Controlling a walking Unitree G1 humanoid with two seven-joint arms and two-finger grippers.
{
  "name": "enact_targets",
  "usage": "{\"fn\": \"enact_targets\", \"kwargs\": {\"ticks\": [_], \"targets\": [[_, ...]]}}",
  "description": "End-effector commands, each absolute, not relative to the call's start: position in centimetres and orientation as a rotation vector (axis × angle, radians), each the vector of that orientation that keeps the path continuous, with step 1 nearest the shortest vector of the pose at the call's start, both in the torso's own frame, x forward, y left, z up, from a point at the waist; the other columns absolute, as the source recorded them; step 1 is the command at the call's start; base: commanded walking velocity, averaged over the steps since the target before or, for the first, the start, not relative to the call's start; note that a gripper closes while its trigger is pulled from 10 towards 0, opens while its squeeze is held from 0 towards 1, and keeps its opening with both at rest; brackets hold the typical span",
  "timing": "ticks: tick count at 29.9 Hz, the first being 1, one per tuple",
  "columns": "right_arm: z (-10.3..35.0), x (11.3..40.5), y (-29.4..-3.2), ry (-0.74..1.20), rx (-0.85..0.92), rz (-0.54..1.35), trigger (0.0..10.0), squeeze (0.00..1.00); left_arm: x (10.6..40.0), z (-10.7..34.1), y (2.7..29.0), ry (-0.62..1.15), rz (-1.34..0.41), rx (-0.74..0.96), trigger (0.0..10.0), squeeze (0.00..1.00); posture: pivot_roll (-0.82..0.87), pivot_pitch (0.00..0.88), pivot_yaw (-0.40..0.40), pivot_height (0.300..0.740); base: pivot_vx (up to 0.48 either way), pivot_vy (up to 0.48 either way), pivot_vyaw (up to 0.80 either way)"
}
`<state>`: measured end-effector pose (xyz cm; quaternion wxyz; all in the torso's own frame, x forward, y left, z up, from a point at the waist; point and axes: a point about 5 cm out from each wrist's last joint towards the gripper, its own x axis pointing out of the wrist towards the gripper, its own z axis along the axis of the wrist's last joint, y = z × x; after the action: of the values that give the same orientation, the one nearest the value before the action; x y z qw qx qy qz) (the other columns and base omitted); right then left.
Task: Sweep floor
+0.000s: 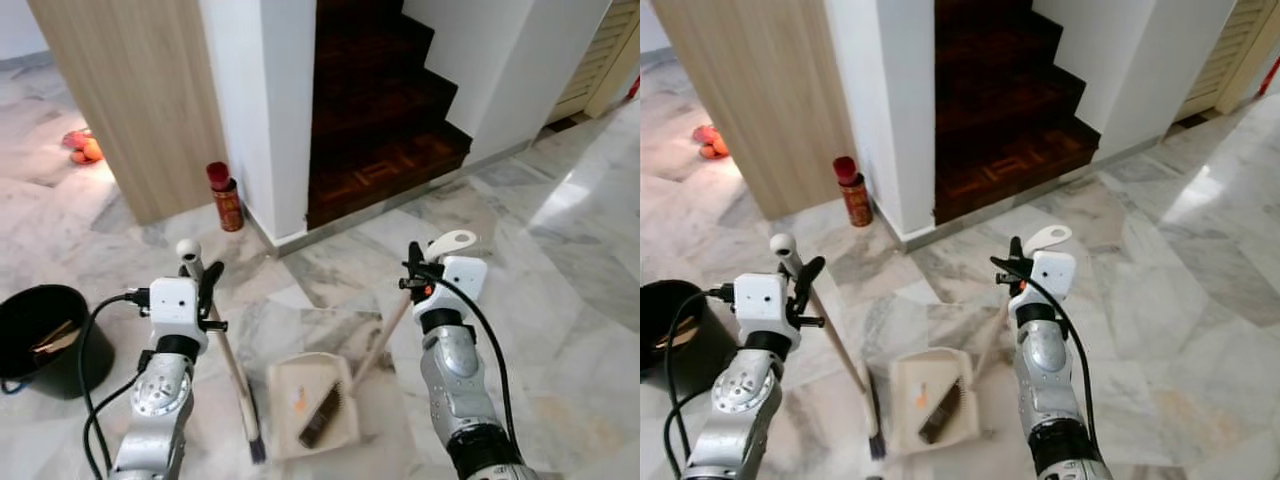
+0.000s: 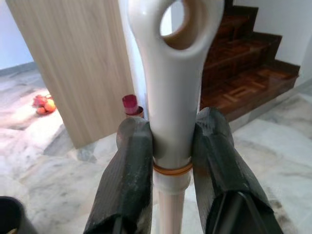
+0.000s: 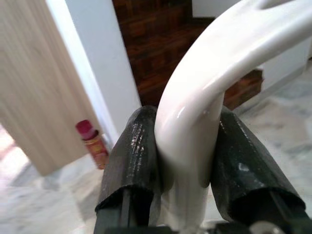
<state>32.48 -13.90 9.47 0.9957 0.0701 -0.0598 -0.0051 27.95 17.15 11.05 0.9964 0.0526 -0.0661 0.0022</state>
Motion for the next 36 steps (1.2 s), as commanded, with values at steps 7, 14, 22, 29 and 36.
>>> {"fn": "enact_targets", "kwargs": {"ticks": [7,14,22,29,36], "targets": [[10.08,32.58,-14.11,-0.150,0.155,-0.021,10.0,0.00,28.01,11.95,17.44,-0.171,0.009,0.122,10.0,0.00,0.16,0.086,-0.012,0.740,0.000,0.349,0.00],[10.16,32.58,-14.09,-0.156,0.139,-0.016,10.0,0.00,28.01,11.94,17.47,-0.171,0.009,0.124,10.0,0.00,0.16,0.085,-0.011,0.740,0.000,0.349,0.06],[10.10,32.53,-13.88,-0.154,0.145,-0.012,10.0,0.00,27.97,11.93,17.53,-0.171,0.008,0.124,10.0,0.00,0.16,0.085,-0.010,0.740,0.000,0.346,0.45],[10.15,32.53,-13.85,-0.157,0.137,-0.008,10.0,0.00,27.95,11.94,17.53,-0.171,0.007,0.124,10.0,0.00,0.16,0.085,-0.010,0.740,0.000,0.347,0.08],[10.16,32.52,-13.79,-0.159,0.139,-0.004,10.0,0.00,27.95,11.94,17.51,-0.171,0.008,0.124,10.0,0.00,0.16,0.085,-0.010,0.740,0.000,0.349,0.56]]}}
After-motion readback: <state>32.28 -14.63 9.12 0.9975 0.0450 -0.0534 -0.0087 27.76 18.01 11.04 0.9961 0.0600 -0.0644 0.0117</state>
